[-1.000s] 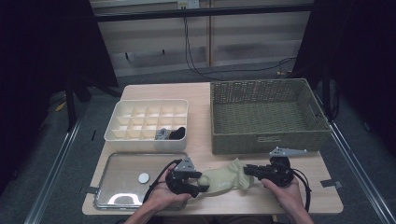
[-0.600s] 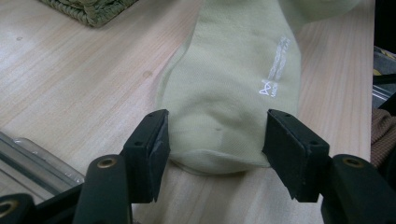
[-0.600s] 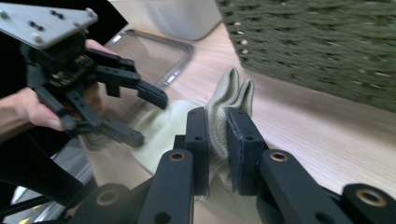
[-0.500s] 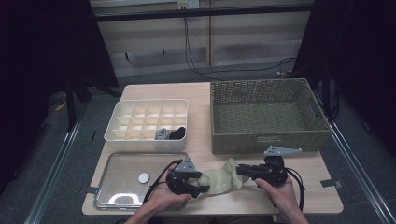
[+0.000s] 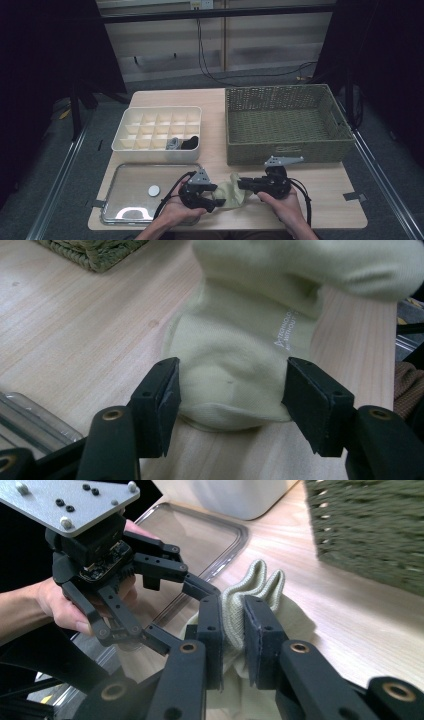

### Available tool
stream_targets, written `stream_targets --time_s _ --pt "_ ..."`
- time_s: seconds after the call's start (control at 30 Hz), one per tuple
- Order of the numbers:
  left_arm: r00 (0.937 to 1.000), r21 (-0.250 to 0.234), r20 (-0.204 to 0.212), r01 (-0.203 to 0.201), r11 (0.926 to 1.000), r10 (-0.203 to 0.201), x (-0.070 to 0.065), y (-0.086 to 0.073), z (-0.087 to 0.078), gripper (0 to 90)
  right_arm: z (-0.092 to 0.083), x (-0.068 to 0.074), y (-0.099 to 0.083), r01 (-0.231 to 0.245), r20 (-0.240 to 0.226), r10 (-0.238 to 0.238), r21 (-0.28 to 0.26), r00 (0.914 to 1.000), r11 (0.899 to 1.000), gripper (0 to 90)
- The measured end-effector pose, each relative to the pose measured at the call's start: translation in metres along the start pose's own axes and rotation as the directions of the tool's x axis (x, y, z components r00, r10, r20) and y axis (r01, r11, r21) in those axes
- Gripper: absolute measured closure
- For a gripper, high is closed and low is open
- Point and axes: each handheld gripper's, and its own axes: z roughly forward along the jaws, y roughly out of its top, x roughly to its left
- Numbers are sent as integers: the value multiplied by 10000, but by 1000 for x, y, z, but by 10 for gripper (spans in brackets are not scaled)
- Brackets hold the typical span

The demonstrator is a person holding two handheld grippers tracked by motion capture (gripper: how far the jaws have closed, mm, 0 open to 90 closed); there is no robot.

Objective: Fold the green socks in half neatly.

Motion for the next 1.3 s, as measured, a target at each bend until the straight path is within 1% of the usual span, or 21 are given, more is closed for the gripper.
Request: stream_targets --time_s 0.03,0.1,0.37,0.4,0.43,0.5,0.53,0.57,0.7,0.73,0.83,0.87,0.9,0.97,1.0,1.03,1.1,1.17,1.2,1.23,1.3 --pt "10000 -48 28 72 10000 -72 0 0 0 390 2 1 0 44 -16 -44 53 10000 10000 794" --pt "10000 10 67 -41 10000 40 -1 1 1 387 7 3 1 55 -88 -54 92 9999 9999 794" --pt "9999 -41 128 -24 10000 24 -2 1 1 370 21 7 5 15 -221 -10 247 9998 9997 791" --pt "9998 3 178 -104 9999 104 -2 2 1 370 24 8 6 -1 -239 6 247 9997 9997 789" --pt "9997 -73 210 -99 9999 101 -2 2 1 368 26 8 6 6 -305 1 248 9995 9997 788" --pt "9997 66 211 -133 9999 132 -2 2 -1 348 31 10 5 58 -302 -48 318 9995 9995 787" --pt "9997 -22 247 -70 10000 71 -3 1 -2 337 34 10 4 109 -290 -97 393 9995 9992 787" --pt "9996 144 219 -205 9997 201 -2 1 -4 332 36 10 3 62 -271 -49 494 9996 9988 787" --pt "9995 115 296 -125 9999 121 -3 0 -11 287 43 8 1 35 -117 -28 597 9999 9982 785" --pt "9993 -49 364 -68 10000 70 -3 -1 -13 277 44 8 1 38 -141 -29 603 9999 9982 785" --pt "9994 -62 353 -21 10000 24 -1 -4 -22 261 47 8 1 36 -158 -25 687 9999 9976 772" --pt "9994 5 338 -14 10000 14 -1 -5 -25 254 48 8 1 56 -180 -43 737 9998 9973 763" --pt "9994 -51 338 9 10000 -7 -1 -6 -27 253 49 9 1 81 -219 -65 733 9997 9973 747" --pt "9994 -54 357 6 10000 -4 -1 -7 -32 252 49 11 2 47 -301 -25 742 9995 9972 691" --pt "9994 -187 346 7 9998 -1 -1 -7 -35 249 49 12 2 111 -335 -85 783 9994 9969 687" --pt "9993 -172 361 -27 9998 33 -2 -5 -37 247 49 14 4 223 -345 -196 792 9992 9966 673" --pt "9994 -315 354 14 9995 -3 -3 -5 -39 245 48 16 6 256 -360 -228 797 9991 9965 642" --pt "9994 -284 339 -3 9996 13 -2 -4 -40 244 47 18 8 374 -347 -347 808 9988 9960 631" --pt "9995 -330 306 4 9995 6 -2 -4 -40 242 46 18 9 370 -332 -345 790 9989 9962 623" --pt "9995 -443 315 104 9990 -90 -1 -4 -40 241 45 19 10 367 -334 -342 757 9989 9965 615" --pt "9995 -426 290 120 9990 -108 0 -3 -41 240 41 18 10 320 -307 -300 667 9991 9973 601"
